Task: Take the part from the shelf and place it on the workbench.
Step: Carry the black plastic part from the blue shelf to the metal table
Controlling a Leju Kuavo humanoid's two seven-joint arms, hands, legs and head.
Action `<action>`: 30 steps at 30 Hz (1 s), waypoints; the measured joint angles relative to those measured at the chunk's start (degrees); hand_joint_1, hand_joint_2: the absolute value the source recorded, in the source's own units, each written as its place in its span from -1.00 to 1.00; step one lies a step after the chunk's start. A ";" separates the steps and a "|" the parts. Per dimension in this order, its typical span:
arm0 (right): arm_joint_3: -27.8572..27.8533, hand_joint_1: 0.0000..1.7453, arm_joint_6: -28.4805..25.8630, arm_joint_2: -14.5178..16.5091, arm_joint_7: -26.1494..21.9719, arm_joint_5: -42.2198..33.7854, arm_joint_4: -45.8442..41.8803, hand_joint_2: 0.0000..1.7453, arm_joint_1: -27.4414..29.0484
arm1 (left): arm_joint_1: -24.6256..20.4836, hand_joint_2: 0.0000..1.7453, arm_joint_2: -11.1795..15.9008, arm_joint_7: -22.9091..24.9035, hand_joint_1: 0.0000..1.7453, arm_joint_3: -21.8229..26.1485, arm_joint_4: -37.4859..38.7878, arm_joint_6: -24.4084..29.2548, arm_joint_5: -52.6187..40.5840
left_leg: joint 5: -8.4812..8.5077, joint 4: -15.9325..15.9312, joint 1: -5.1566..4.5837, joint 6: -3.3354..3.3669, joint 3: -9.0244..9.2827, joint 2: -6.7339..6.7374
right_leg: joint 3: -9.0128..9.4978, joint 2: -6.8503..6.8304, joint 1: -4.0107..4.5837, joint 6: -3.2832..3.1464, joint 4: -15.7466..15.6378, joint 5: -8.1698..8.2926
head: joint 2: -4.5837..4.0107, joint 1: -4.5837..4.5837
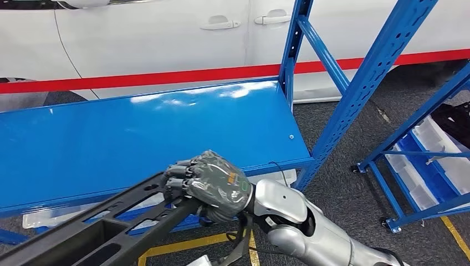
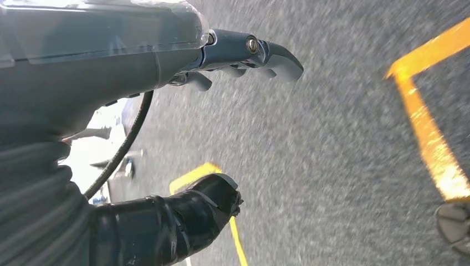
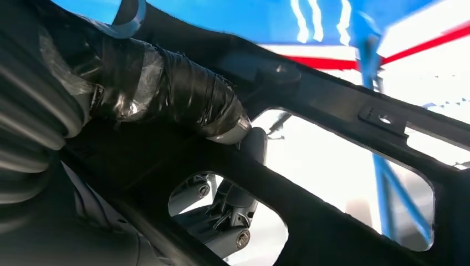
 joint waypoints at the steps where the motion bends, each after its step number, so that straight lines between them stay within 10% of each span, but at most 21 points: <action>1: 0.57 1.00 0.04 1.23 0.37 -0.26 0.75 1.00 -1.28 | -0.12 1.00 -0.05 0.51 -1.00 0.07 0.00 0.02 -0.27 | 0.37 0.55 -0.01 -0.37 -0.78 -0.53 | 2.21 1.03 -0.07 -0.18 -3.13 -0.30 | 0.00 0.00; 3: 1.66 1.00 -0.04 2.96 0.84 -0.77 1.93 1.00 -3.25 | -0.20 1.00 -0.09 1.11 -1.00 0.16 0.00 0.32 -0.63 | 1.28 1.14 -0.02 -1.22 -1.72 -1.76 | 4.02 2.15 0.06 -0.67 -6.37 -1.50 | 0.00 0.01; 6: 3.14 1.00 -0.15 4.32 1.23 -1.24 3.14 1.00 -5.34 | 0.27 1.00 -0.12 1.02 -1.00 0.44 0.00 0.54 -0.95 | 1.51 1.49 0.24 -2.32 -2.82 -2.56 | 2.83 0.16 -0.01 -2.07 -6.77 -0.14 | 0.00 -0.09; 11: 4.70 1.00 -0.22 5.32 1.48 -1.65 4.42 1.00 -7.01 | 0.42 1.00 -0.17 1.58 -1.00 0.63 0.00 0.30 -1.45 | -8.98 15.22 0.65 -3.60 -6.20 0.54 | -0.68 -3.46 0.27 -3.24 -7.00 2.93 | 0.00 -0.30; 14: 5.23 1.00 -0.72 5.07 1.56 -2.06 4.69 1.00 -6.90 | 0.44 1.00 -0.19 1.84 -1.00 0.64 0.00 0.29 -2.12 | -5.47 13.99 0.78 -3.82 -2.05 1.38 | -2.88 -5.68 0.33 -2.88 -6.43 4.32 | 0.00 -0.31; 17: 5.41 1.00 -1.30 4.48 1.56 -2.29 4.38 1.00 -6.75 | 0.39 1.00 -0.16 2.00 -1.00 0.64 0.00 0.37 -2.43 | -5.48 2.43 0.31 -3.03 6.22 4.23 | -3.98 -7.30 0.52 -1.98 -6.17 5.59 | 0.00 -0.26; 19: 5.55 1.00 -1.44 4.18 1.56 -2.34 4.23 1.00 -6.69 | 0.51 1.00 -0.14 2.04 -1.00 0.64 0.00 0.40 -2.49 | -6.04 -0.57 -0.23 -1.85 7.41 4.28 | -3.87 -8.36 0.54 -1.22 -6.55 6.57 | 0.00 -0.19; 22: 5.76 1.00 -1.49 3.86 1.65 -2.33 4.14 1.00 -6.60 | 0.53 1.00 -0.22 2.04 -1.00 0.64 0.00 0.41 -2.56 | -3.98 -1.15 0.03 -0.02 6.00 2.98 | -4.40 -6.29 0.38 -0.08 -5.49 4.66 | 0.00 -0.13; 26: 5.81 1.00 -1.73 2.78 1.67 -2.42 4.02 1.00 -5.99 | 0.31 1.00 -0.30 2.05 -1.00 0.64 0.00 0.52 -2.85 | -0.92 -1.15 -0.52 1.24 2.56 0.91 | -6.49 -2.09 0.73 -0.38 5.65 -5.19 | 0.00 -0.07; 28: 5.39 1.00 -2.19 0.39 0.93 -2.97 2.82 1.00 -4.38 | 0.32 1.00 -0.32 2.06 -1.00 0.64 0.00 0.69 -3.28 | 0.47 -0.86 -0.87 1.38 0.55 -0.67 | -4.86 -1.83 1.11 -1.03 7.17 -4.09 | 0.00 -0.09; 30: 4.36 1.00 -2.49 -3.10 -0.75 -3.67 0.69 1.00 -2.14 | 0.35 1.00 -0.38 2.06 -1.00 0.64 0.00 0.77 -3.53 | 1.67 -0.35 -1.10 1.38 -1.23 -2.55 | -0.15 -0.75 1.69 -2.14 2.01 -1.11 | 0.00 -0.07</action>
